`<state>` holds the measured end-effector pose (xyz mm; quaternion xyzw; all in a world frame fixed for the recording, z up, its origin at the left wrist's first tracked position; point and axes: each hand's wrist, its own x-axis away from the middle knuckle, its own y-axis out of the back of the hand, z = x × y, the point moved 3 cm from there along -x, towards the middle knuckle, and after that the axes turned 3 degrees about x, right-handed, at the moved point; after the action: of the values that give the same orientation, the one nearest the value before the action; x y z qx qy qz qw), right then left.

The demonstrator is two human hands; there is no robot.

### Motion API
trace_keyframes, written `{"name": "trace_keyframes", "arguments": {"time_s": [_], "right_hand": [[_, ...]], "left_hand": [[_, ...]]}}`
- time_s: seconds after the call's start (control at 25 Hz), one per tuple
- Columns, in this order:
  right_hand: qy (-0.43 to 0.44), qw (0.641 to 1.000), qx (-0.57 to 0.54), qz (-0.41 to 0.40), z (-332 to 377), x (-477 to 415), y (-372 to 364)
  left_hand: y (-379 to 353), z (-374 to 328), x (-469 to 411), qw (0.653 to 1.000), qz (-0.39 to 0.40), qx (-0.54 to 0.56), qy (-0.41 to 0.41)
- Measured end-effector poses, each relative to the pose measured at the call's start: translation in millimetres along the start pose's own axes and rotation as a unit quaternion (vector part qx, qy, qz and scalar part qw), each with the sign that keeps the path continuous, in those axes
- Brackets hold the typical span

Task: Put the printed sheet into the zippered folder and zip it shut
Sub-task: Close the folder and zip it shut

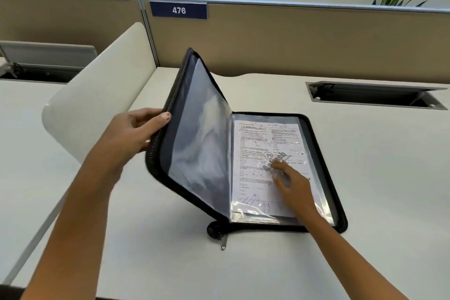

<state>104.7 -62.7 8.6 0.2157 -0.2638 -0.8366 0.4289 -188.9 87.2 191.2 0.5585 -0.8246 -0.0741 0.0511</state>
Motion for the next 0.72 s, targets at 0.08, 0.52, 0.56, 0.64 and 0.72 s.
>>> {"name": "trace_keyframes", "arguments": {"time_s": [0.08,0.52,0.56,0.64,0.72], "right_hand": [[-0.042,0.997,-0.035,-0.061,0,9,9],[-0.291,0.86,-0.351,-0.23,-37,44,67],[-0.303,0.851,-0.352,-0.245,-40,49,72],[-0.334,0.837,-0.326,-0.286,-47,59,84],[-0.36,0.831,-0.258,-0.336,-53,72,97]], "left_hand": [[-33,-9,4,0.996,0.032,0.055,-0.063],[-221,-10,-3,0.886,0.217,-0.111,-0.395],[-241,-5,-3,0.868,0.235,-0.147,-0.412],[-281,8,-2,0.845,0.266,-0.212,-0.412],[-317,28,0,0.828,0.304,-0.265,-0.39]]}}
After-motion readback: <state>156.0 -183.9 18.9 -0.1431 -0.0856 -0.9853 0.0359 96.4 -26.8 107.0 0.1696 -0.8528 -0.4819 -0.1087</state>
